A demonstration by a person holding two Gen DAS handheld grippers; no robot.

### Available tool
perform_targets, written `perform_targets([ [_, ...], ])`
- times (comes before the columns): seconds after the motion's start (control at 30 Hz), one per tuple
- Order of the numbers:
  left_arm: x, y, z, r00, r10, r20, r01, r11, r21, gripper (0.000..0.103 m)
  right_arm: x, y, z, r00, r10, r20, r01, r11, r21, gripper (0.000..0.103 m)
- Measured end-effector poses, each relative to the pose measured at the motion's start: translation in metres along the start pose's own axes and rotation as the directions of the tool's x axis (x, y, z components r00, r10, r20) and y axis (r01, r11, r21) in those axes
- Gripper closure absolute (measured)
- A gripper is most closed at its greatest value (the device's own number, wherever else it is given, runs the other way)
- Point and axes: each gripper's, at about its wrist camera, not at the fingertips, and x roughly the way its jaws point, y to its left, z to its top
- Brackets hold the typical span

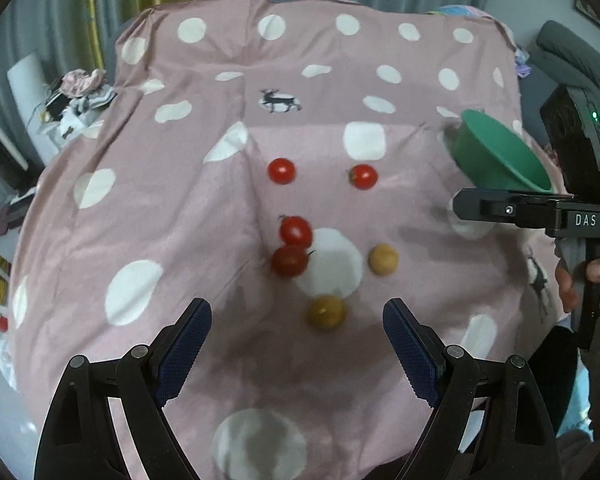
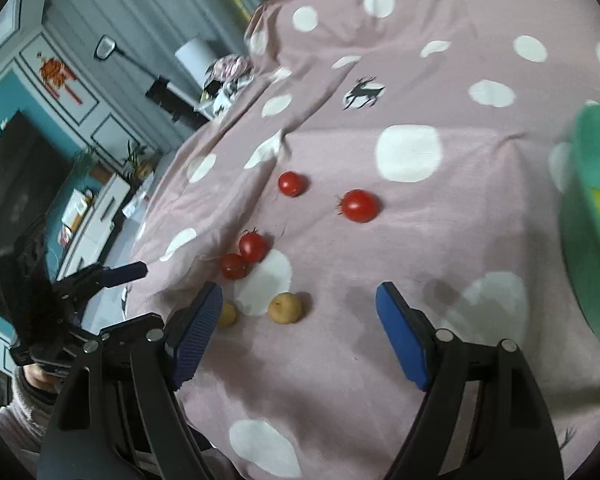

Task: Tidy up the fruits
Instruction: 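Move the left gripper toward a small yellow round fruit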

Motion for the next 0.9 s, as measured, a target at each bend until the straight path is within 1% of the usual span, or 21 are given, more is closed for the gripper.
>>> perform_targets([
  [0.13,0.003,-0.001,-0.002,1.000,0.011,-0.029,-0.010,1.000,0.018,0.015,0.017,0.010,0.004,0.999,-0.028,-0.039,0.027,0.999,-0.034,0.023],
  [0.23,0.006,-0.005,-0.005,0.999,-0.001,-0.042,0.003,0.999,0.034,0.015,0.024,0.015,0.006,0.997,-0.067,-0.046,0.064,0.996,-0.059,0.023],
  [0.37,0.014,-0.015,-0.004,0.998,-0.024,-0.056,0.028,0.997,0.070,0.015,0.027,0.020,0.005,0.996,-0.071,-0.054,0.067,0.995,-0.074,0.024],
  [0.53,0.026,-0.023,-0.003,0.997,-0.024,-0.075,0.032,0.994,0.104,0.015,0.032,0.016,-0.001,0.992,-0.112,-0.066,0.106,0.991,-0.084,0.024],
  [0.73,0.038,-0.028,-0.003,0.994,-0.018,-0.108,0.031,0.992,0.126,0.015,0.047,0.017,-0.004,0.986,-0.132,-0.097,0.120,0.986,-0.116,0.024],
  [0.9,0.039,-0.028,-0.003,0.994,-0.030,-0.105,0.044,0.991,0.128,0.015,0.052,0.019,-0.004,0.986,-0.131,-0.104,0.117,0.985,-0.129,0.024],
])
